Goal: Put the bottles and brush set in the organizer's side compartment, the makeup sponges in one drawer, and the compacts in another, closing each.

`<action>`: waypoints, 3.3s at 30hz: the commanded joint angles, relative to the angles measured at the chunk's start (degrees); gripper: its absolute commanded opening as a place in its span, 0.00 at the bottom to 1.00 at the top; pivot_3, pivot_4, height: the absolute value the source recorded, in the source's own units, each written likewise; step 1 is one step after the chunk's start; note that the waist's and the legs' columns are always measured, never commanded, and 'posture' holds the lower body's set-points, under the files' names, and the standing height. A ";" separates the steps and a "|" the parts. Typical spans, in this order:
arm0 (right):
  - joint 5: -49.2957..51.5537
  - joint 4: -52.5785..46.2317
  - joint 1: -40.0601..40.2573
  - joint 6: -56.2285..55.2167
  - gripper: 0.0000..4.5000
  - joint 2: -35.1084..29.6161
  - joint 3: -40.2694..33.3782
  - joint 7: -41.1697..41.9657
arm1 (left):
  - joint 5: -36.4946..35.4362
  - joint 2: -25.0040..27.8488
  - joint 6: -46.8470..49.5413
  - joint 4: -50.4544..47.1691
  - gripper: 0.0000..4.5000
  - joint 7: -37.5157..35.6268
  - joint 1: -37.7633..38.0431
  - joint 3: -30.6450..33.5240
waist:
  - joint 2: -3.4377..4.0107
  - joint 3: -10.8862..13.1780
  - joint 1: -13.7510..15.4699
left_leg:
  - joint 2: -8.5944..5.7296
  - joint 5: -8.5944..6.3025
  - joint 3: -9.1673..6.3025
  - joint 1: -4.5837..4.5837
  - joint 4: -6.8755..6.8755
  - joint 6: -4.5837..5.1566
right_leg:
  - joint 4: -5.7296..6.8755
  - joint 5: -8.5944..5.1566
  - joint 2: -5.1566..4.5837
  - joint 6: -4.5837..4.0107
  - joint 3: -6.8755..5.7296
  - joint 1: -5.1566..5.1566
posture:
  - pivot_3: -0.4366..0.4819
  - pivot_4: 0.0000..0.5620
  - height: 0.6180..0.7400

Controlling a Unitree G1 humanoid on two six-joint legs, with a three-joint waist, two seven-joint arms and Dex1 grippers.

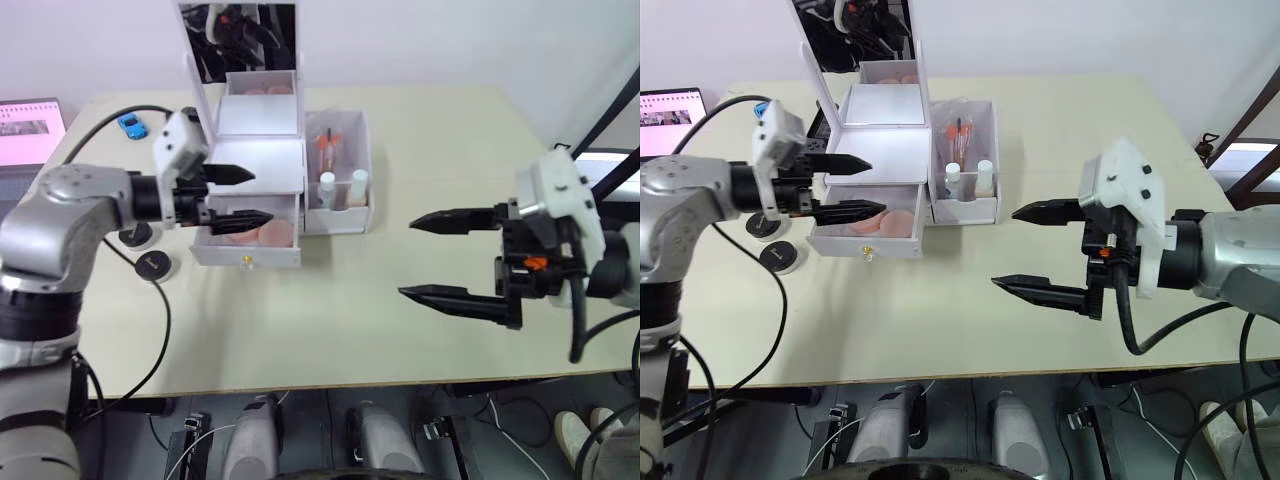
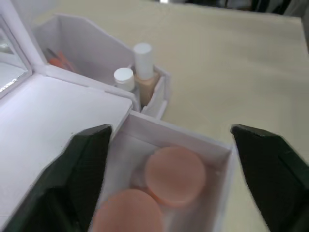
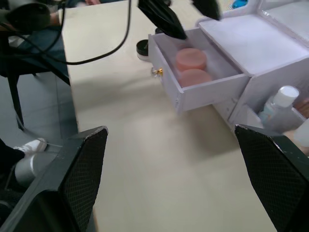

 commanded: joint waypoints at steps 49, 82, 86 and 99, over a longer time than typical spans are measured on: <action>-8.31 11.77 -20.66 14.42 1.00 8.94 9.52 -1.15 | 10.82 -24.18 -25.13 5.91 0.00 24.52 11.76 -2.69 | -0.06 -0.04 0.54 | -0.10 0.00 0.15 -0.03 0.06 -0.01 | -0.06 0.03 -0.17 0.00 0.00 0.03 | 0.48 0.27 1.00; -13.55 10.51 -7.72 6.93 1.00 5.76 0.28 4.84 | 9.21 -16.83 -23.59 11.08 0.06 17.74 9.23 0.12 | -0.06 -0.03 1.72 | -0.06 -0.01 0.08 -0.07 0.15 0.00 | -0.04 0.04 -0.12 0.01 -0.04 0.04 | 0.48 0.27 1.00; -17.87 14.16 3.50 3.05 1.00 6.66 -9.60 5.96 | 8.49 -10.53 -24.79 14.03 0.42 14.05 11.56 4.76 | -0.15 -0.05 1.81 | -0.06 -0.01 0.08 -0.04 0.10 0.00 | -0.05 0.04 -0.11 0.01 -0.05 0.05 | 0.48 0.27 1.00; -35.61 24.32 29.92 -21.87 1.00 14.73 -23.79 14.77 | 11.60 3.36 -40.82 42.61 0.99 7.07 15.35 17.63 | -0.13 -0.07 1.67 | -0.06 -0.01 0.15 0.00 0.05 0.00 | -0.11 0.02 -0.15 0.00 -0.07 0.07 | 0.48 0.27 1.00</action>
